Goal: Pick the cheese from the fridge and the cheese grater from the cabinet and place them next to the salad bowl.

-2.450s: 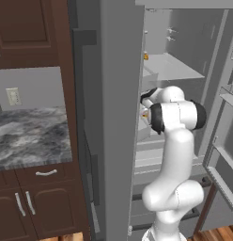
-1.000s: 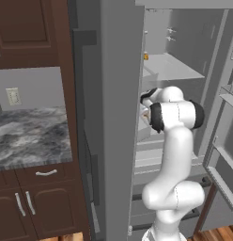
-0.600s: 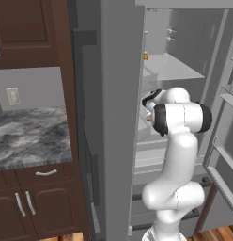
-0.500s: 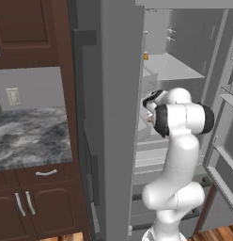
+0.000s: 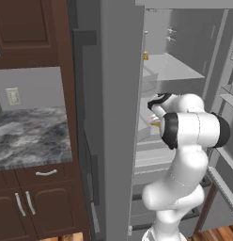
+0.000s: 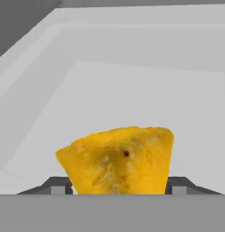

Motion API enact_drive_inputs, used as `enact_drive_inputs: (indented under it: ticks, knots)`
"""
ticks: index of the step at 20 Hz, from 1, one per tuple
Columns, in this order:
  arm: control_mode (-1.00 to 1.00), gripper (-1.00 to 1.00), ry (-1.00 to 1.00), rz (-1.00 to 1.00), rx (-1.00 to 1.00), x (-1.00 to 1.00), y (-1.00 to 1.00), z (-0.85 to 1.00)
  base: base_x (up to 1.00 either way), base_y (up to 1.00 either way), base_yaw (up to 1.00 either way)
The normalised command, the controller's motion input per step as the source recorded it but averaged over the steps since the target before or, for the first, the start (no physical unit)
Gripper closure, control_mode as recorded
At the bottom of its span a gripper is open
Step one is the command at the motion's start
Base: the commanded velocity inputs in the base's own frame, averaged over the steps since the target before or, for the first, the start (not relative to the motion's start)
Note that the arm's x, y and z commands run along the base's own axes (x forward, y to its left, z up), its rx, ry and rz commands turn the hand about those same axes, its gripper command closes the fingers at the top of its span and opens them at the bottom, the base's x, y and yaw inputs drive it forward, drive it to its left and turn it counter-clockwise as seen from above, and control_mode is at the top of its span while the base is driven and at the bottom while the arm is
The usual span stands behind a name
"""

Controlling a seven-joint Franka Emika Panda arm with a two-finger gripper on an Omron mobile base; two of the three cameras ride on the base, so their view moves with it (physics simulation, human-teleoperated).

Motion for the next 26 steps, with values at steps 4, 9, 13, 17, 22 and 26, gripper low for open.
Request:
enact_drive_inputs:
  ticks: [4, 9, 13, 17, 22, 26]
  knots:
    - [-1.00, 1.00, 0.00, 0.02, 0.00, -0.42, 0.03, 0.60, 0.00, 0.00, 0.00]
    - [-1.00, 1.00, 0.00, 0.00, -0.01, -0.50, 0.14, 0.56, 0.00, 0.00, 0.00]
    - [-1.00, 1.00, 0.00, 0.00, -0.07, -0.50, 0.14, 0.50, 0.00, 0.00, 0.00]
    - [-1.00, 1.00, 0.00, 0.00, -0.06, -0.45, 0.13, 0.53, 0.00, 0.00, 0.00]
    - [-1.00, 1.00, 0.01, 0.00, -0.10, -0.43, 0.06, 0.53, 0.00, 0.00, 0.00]
    - [-1.00, 1.00, 0.00, 0.00, -0.06, -0.45, 0.02, 0.50, 0.00, 0.00, 0.00]
